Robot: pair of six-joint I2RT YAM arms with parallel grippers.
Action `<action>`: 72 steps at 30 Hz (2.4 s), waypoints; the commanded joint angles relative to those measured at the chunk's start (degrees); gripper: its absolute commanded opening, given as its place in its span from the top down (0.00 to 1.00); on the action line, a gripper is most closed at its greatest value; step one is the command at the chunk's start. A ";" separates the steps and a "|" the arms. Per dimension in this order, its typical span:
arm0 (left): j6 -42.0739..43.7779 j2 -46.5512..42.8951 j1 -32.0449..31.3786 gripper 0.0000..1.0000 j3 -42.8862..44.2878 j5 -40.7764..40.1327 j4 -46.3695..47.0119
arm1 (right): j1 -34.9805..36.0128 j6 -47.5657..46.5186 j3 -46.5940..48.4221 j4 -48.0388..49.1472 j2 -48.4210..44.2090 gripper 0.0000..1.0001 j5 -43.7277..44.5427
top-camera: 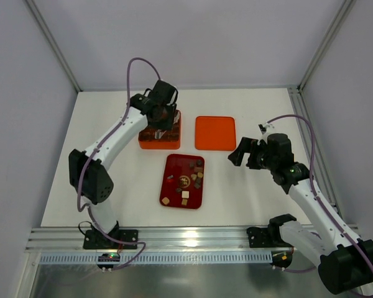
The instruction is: Pack the chocolate
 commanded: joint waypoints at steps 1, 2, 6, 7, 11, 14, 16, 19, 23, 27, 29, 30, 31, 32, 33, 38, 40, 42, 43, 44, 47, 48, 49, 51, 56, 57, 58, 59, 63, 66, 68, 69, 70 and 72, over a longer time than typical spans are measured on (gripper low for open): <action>-2.10 -8.65 -2.22 0.62 -4.56 1.48 1.45 | 0.35 -0.42 1.50 2.33 -0.33 0.00 -0.63; -2.45 -10.14 -3.35 0.62 -6.15 1.48 1.54 | 0.35 -0.33 1.41 2.42 -0.42 0.00 -0.63; -4.04 -17.86 -6.43 0.62 -13.10 1.21 1.54 | 0.44 -0.33 0.97 2.24 -1.12 0.00 -0.63; -4.56 -19.02 -7.40 0.62 -15.54 0.78 1.19 | 0.35 -0.24 0.71 2.15 -1.21 0.00 -0.63; -5.09 -23.94 -11.79 0.61 -20.39 -1.94 -2.40 | 0.44 -0.06 0.09 1.89 -2.26 0.00 -0.54; -5.71 -27.37 -15.48 0.61 -23.73 -4.05 -5.66 | 0.53 0.29 -0.44 1.71 -3.14 0.00 -0.36; -6.15 -30.26 -17.77 0.61 -25.49 -4.94 -7.50 | 0.53 0.55 -0.79 1.71 -3.58 0.00 -0.54; -7.03 -33.52 -19.97 0.61 -29.18 -5.12 -8.82 | 0.71 0.82 -1.05 1.80 -3.93 0.00 -0.45; -8.95 -35.55 -22.34 0.61 -32.96 -5.64 -10.58 | 0.97 0.99 -1.23 1.63 -4.02 0.00 -0.37; -10.01 -36.43 -24.01 0.61 -35.34 -6.08 -11.55 | 1.23 1.08 -1.32 1.28 -4.46 0.00 -0.28; -10.19 -36.35 -24.72 0.61 -35.61 -6.52 -11.99 | 1.32 1.17 -1.41 1.27 -4.72 0.00 -0.10; -10.37 -36.35 -24.98 0.61 -35.78 -6.69 -12.43 | 1.32 1.17 -1.49 1.01 -4.90 0.00 -0.10; -10.37 -36.43 -25.24 0.61 -35.96 -6.78 -12.52 | 1.23 1.08 -1.49 1.01 -4.90 0.00 -0.10; -10.37 -36.35 -25.42 0.61 -36.13 -6.70 -12.52 | 1.41 1.25 -1.58 0.92 -4.99 0.00 -0.01; -10.37 -36.26 -25.51 0.61 -36.22 -6.70 -12.69 | 1.41 1.17 -1.67 0.92 -4.99 0.00 0.07; -10.02 -35.56 -25.86 0.61 -36.75 -6.96 -12.70 | 1.41 1.26 -1.93 0.92 -5.08 0.00 0.16; -9.67 -35.12 -25.86 0.61 -36.75 -6.87 -12.26 | 1.41 1.34 -2.02 1.01 -5.08 0.00 0.25; -9.31 -34.50 -25.86 0.61 -36.75 -6.70 -11.91 | 1.41 1.34 -2.02 1.19 -4.99 0.00 0.16; -9.23 -34.24 -25.86 0.61 -36.75 -6.52 -11.82 | 1.41 1.34 -2.02 1.19 -4.99 0.00 0.16; -8.88 -33.98 -25.95 0.61 -36.58 -6.43 -11.64 | 1.41 1.34 -2.02 1.19 -4.99 0.00 0.16; -8.35 -33.36 -25.95 0.61 -36.58 -6.08 -11.20 | 1.41 1.34 -2.02 1.01 -5.17 0.00 0.25; -8.35 -33.10 -25.95 0.61 -36.58 -5.99 -11.20 | 1.41 1.17 -2.02 0.92 -5.25 0.00 0.34; -8.26 -33.01 -25.86 0.61 -36.66 -5.65 -11.20 | 1.41 1.17 -2.11 1.01 -5.25 0.01 0.34; -7.99 -32.74 -25.95 0.61 -36.75 -5.38 -10.85 | 1.50 1.08 -2.11 0.92 -5.17 0.00 0.34; -7.38 -32.04 -25.86 0.60 -37.01 -5.03 -10.41 | 1.41 1.17 -2.02 0.92 -5.17 0.00 0.43; -7.20 -31.95 -25.95 0.61 -37.01 -5.03 -10.50 | 1.41 1.17 -2.02 1.01 -5.17 0.00 0.34; -7.12 -31.86 -25.95 0.60 -37.19 -4.94 -10.41 | 1.32 1.17 -1.93 1.01 -5.17 0.00 0.34; -7.12 -31.60 -25.95 0.60 -37.10 -4.94 -10.41 | 1.41 1.08 -1.93 1.01 -5.17 0.00 0.34; -6.85 -31.25 -25.95 0.60 -37.19 -4.85 -10.41 | 1.41 1.08 -1.85 0.84 -5.08 0.00 0.43; -6.76 -31.16 -25.86 0.60 -37.19 -4.59 -10.41 | 1.41 0.99 -1.85 0.84 -5.17 0.00 0.43; -6.85 -31.16 -25.95 0.60 -37.10 -4.41 -10.50 | 1.41 0.99 -1.85 0.75 -5.08 0.00 0.43; -6.76 -31.16 -25.95 0.60 -37.10 -4.32 -10.67 | 1.41 0.99 -1.76 0.83 -5.17 0.00 0.43; -6.76 -31.25 -25.95 0.60 -37.02 -4.06 -10.76 | 1.32 0.99 -1.76 0.75 -5.08 0.00 0.43; -6.59 -31.42 -25.95 0.60 -37.01 -3.80 -11.11 | 1.50 0.99 -1.58 0.75 -5.08 0.00 0.43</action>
